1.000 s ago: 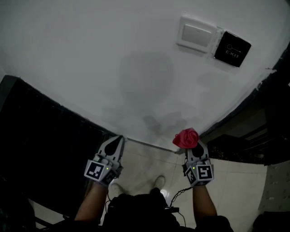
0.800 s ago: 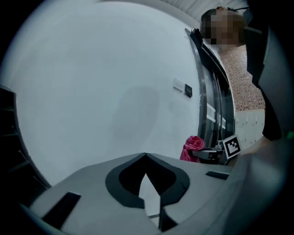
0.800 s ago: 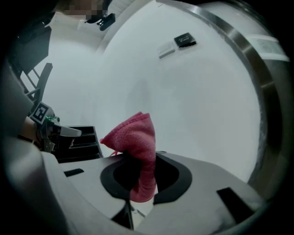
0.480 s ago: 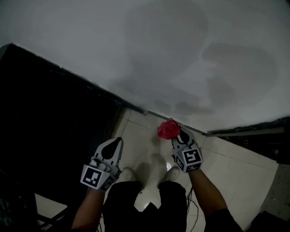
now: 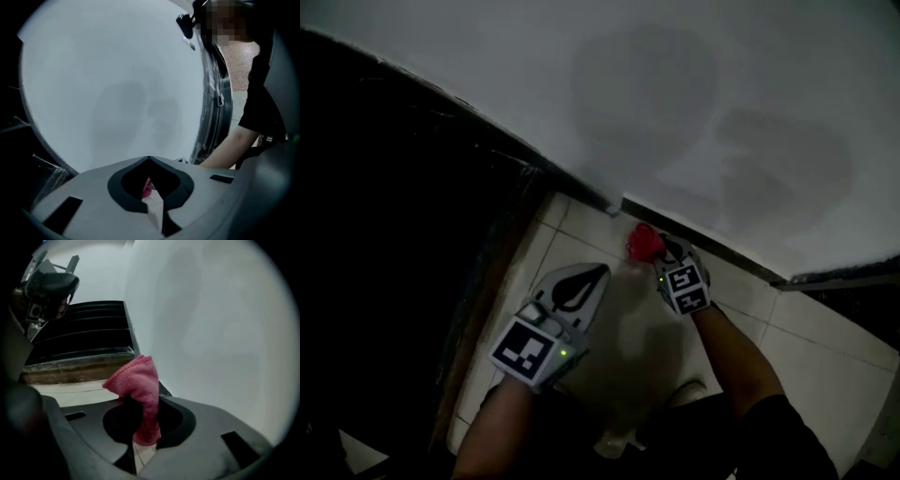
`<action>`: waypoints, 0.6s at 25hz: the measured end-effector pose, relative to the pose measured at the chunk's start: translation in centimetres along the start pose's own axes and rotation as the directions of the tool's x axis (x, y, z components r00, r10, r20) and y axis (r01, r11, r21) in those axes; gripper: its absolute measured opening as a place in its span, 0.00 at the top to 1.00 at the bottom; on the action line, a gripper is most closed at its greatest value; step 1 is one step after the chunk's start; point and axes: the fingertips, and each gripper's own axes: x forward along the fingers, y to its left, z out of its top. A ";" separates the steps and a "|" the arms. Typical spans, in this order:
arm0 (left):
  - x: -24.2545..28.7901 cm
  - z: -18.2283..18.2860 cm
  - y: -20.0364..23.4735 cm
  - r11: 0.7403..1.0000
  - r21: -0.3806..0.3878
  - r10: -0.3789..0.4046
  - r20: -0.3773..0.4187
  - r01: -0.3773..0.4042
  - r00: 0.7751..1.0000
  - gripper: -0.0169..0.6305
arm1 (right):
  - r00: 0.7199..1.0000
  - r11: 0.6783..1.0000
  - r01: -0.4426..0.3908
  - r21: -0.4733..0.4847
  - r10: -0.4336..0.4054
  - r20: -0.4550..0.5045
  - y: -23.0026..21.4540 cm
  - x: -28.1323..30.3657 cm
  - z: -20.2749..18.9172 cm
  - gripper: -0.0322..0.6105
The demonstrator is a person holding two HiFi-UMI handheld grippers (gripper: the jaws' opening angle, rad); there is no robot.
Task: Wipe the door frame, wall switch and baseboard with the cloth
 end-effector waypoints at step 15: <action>-2.9 -1.3 0.6 0.997 0.054 0.056 -0.116 -0.050 0.992 0.99 | 0.951 0.871 0.309 0.382 -0.280 -0.132 -3.8 12.7 -6.0 0.85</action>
